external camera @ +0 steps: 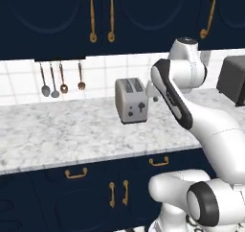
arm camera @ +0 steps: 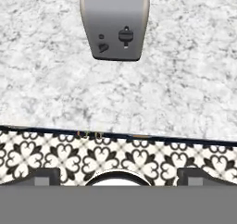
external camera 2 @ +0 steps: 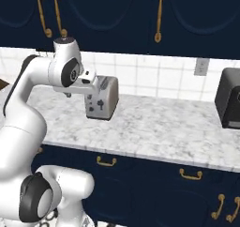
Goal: Navigate to the toaster.
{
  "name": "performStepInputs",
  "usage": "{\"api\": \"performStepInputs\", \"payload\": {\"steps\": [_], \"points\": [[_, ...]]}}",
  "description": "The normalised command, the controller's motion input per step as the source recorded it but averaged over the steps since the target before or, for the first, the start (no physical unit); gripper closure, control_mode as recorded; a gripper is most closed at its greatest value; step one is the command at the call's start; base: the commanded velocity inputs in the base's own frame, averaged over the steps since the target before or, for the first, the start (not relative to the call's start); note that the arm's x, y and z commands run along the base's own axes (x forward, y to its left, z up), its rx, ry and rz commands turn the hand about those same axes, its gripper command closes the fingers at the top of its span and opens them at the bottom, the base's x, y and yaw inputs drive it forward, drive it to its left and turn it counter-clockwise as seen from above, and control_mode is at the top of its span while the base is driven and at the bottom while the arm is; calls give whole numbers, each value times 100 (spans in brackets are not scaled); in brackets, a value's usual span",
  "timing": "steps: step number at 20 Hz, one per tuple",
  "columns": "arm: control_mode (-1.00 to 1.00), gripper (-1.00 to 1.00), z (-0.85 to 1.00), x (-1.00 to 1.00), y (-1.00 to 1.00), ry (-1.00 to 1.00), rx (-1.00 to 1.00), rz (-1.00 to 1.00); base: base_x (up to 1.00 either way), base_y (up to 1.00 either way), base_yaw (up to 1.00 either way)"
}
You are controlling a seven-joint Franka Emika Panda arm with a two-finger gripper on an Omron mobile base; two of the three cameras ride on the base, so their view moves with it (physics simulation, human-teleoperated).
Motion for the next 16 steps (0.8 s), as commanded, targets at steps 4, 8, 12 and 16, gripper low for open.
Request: {"api": "performStepInputs", "payload": {"steps": [4, 8, 12, 16], "points": [[100, -100, 0, 0, 0, 0, 0, 0, 95, 9, 0], [100, -100, 0, 0, 0, 0, 0, 0, 38, 12, 0], [100, -100, 0, 0, 0, 0, 0, 0, 14, 14, 0], [100, -100, 0, 0, 0, 0, 0, 0, 0, 25, 0]]}}
